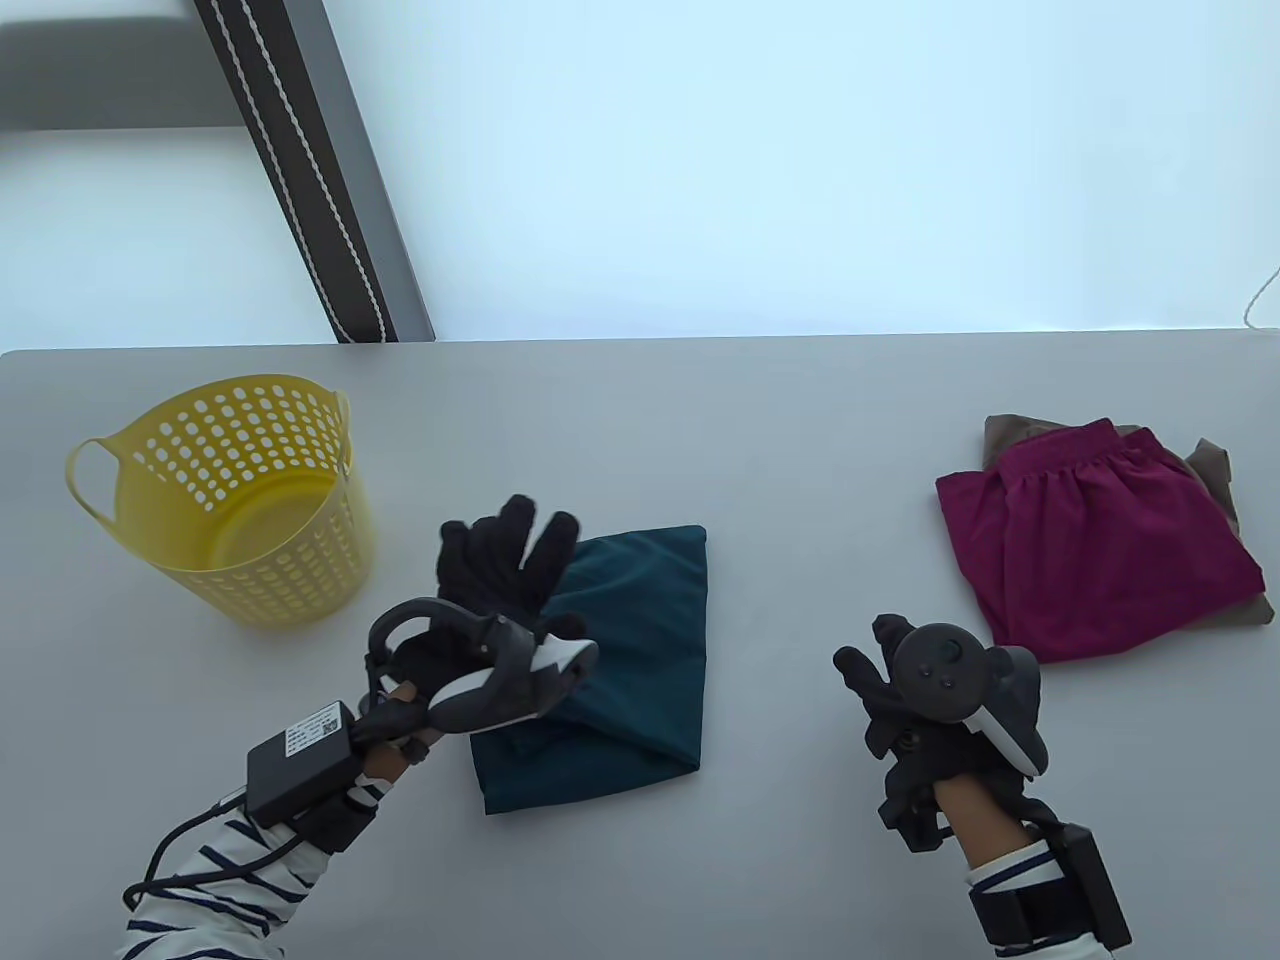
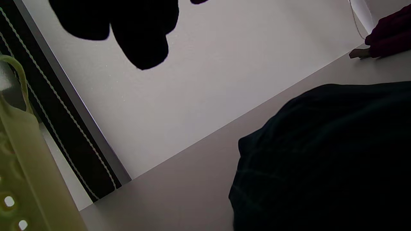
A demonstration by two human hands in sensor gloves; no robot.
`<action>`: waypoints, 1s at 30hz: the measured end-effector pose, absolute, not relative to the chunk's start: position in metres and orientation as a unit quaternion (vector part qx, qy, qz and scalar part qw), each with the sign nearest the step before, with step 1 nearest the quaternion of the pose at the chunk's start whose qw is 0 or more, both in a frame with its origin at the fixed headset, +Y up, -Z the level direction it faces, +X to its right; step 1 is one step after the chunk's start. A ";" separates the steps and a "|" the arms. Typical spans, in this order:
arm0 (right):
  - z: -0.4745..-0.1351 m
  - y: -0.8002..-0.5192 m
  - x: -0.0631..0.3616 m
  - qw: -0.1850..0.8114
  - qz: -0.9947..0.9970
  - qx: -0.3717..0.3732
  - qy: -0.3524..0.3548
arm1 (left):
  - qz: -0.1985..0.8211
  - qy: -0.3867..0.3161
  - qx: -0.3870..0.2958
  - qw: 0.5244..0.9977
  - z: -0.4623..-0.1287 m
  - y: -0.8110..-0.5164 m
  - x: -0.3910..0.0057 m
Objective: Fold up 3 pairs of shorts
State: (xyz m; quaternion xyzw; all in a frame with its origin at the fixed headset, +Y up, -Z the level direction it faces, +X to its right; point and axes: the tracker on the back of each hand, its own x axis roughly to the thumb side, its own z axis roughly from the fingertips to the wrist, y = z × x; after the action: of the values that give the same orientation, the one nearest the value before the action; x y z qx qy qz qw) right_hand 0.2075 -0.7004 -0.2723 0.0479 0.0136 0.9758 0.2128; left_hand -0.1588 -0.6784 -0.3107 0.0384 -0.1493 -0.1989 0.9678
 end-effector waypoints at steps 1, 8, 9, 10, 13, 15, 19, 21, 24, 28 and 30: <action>-0.272 -0.701 0.207 0.213 0.976 0.049 0.016 | -0.197 -0.114 -0.051 0.972 -0.318 -0.690 -0.169; -0.272 -0.702 0.207 0.203 0.978 0.049 0.022 | -0.149 -0.068 -0.296 0.941 -0.332 -0.745 -0.189; -0.272 -0.701 0.207 0.203 0.978 0.048 0.022 | -0.131 -0.059 -0.287 0.947 -0.334 -0.747 -0.188; -0.272 -0.701 0.207 0.202 0.978 0.047 0.022 | -0.121 -0.052 -0.275 0.952 -0.337 -0.747 -0.185; -0.272 -0.701 0.208 0.199 0.979 0.045 0.020 | -0.109 -0.052 -0.226 0.967 -0.347 -0.730 -0.174; -0.272 -0.700 0.209 0.198 0.979 0.041 0.017 | -0.053 -0.061 -0.144 0.986 -0.351 -0.699 -0.161; -0.271 -0.698 0.212 0.186 0.982 0.020 0.000 | -0.007 -0.148 0.017 0.989 -0.340 -0.633 -0.134; -0.271 -0.697 0.214 0.185 0.983 0.009 -0.010 | -0.039 -0.209 0.134 0.968 -0.322 -0.611 -0.119; -0.270 -0.695 0.218 0.192 0.981 -0.007 -0.026 | -0.148 -0.335 0.313 0.876 -0.282 -0.605 -0.096; -0.271 -0.694 0.222 0.189 0.981 -0.022 -0.037 | -0.279 -0.491 0.387 0.729 -0.225 -0.648 -0.068; -0.271 -0.696 0.224 0.188 0.981 -0.024 -0.031 | -0.335 -0.570 0.335 0.671 -0.200 -0.685 -0.055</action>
State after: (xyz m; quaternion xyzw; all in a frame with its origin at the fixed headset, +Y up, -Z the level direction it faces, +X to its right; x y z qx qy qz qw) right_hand 0.2236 -0.6965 -0.2714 -0.0242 -0.0314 0.9813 0.1882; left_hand -0.0554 -0.6847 -0.2002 0.3354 -0.5703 -0.3348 0.6709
